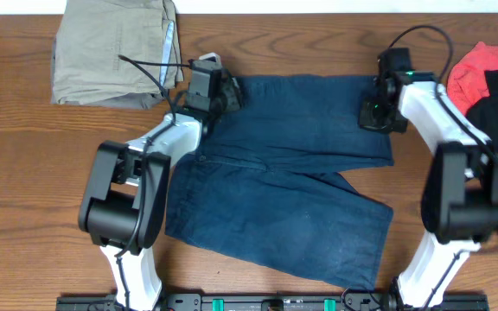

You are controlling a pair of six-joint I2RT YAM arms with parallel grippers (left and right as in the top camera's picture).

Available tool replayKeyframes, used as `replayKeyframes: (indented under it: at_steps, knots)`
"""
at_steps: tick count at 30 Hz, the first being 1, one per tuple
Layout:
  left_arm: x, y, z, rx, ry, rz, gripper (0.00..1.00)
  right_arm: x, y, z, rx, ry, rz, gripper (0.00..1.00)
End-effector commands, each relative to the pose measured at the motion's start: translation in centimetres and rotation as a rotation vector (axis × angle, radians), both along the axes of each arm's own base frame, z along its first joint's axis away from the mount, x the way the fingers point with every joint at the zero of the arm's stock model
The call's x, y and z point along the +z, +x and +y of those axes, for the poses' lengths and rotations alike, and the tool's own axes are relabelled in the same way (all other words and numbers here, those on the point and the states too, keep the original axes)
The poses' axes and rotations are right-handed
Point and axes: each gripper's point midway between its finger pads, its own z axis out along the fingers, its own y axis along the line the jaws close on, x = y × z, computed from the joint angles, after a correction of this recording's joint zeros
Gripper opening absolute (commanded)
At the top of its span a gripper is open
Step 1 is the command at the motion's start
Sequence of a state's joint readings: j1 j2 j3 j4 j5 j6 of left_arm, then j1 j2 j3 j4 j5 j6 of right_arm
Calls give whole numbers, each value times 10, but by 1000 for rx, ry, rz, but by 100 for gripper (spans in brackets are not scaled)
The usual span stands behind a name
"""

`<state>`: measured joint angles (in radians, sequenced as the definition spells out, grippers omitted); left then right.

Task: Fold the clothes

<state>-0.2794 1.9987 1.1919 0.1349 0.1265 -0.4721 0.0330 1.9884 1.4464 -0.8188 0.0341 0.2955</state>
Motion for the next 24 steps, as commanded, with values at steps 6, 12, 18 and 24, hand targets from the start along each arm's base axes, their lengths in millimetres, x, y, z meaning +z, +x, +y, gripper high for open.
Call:
replayKeyframes:
  at_steps: [6,12,18,24]
  knots:
    - [79,-17,40,24,58,-25,72,122,4,3,4,28,-295,94]
    - [89,-91,60,24,112,197,74,103,-13,30,85,97,-194,2]
    - [61,-147,82,47,214,431,98,63,-25,52,125,105,-71,1]
    - [26,-177,103,98,305,543,98,16,-26,73,151,118,25,1]
